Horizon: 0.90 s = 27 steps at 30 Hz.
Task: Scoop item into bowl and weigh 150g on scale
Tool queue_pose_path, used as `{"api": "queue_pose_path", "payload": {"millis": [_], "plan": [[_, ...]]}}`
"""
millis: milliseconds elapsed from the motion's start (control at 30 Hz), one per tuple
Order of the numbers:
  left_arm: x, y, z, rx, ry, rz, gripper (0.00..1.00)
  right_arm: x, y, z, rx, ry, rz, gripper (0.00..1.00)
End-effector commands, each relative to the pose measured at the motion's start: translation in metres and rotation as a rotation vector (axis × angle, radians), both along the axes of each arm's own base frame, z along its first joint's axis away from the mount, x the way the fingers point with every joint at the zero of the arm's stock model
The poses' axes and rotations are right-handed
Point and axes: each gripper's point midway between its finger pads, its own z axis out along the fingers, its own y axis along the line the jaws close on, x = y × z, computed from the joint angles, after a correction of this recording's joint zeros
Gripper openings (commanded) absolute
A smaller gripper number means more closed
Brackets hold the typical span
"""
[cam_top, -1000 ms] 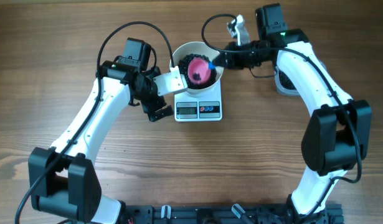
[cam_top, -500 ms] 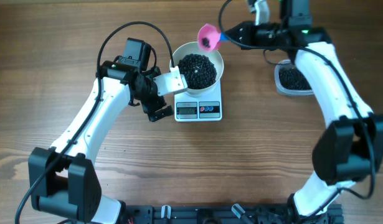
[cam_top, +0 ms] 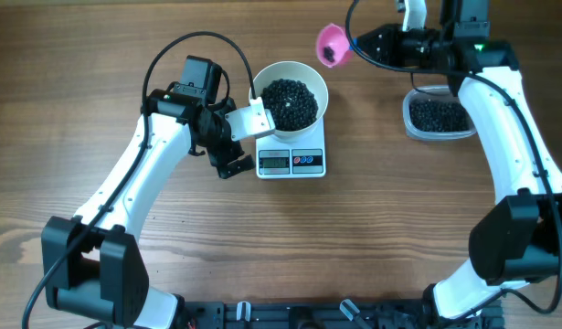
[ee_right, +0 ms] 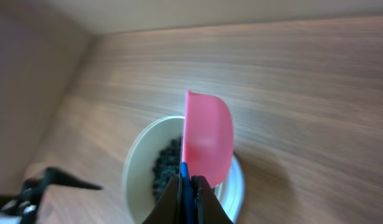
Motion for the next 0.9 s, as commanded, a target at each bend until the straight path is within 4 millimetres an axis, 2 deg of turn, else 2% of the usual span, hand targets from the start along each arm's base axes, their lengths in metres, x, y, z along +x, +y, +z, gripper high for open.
{"api": "queue_pose_path", "payload": {"millis": [0,167,233,400,667,867], "plan": [[0.0,-0.004,0.001,-0.019,-0.001,-0.021,1.0,0.012,-0.055,-0.001,-0.04,0.07,-0.252,0.04],[0.0,-0.004,0.001,-0.019,-0.002,-0.021,1.0,-0.002,-0.108,-0.016,0.034,0.241,-0.438,0.04],[0.0,-0.004,0.001,-0.019,-0.001,-0.021,1.0,-0.014,-0.128,-0.026,0.073,0.345,-0.528,0.04],[0.0,-0.004,0.001,-0.019,-0.001,-0.021,1.0,-0.041,-0.161,-0.04,0.095,0.485,-0.628,0.04],[0.0,-0.004,0.001,-0.019,-0.001,-0.021,1.0,-0.056,-0.187,-0.051,0.043,0.543,-0.713,0.04],[0.0,-0.004,0.001,-0.019,-0.001,-0.021,1.0,-0.056,-0.188,-0.051,0.037,0.54,-0.714,0.04]]}}
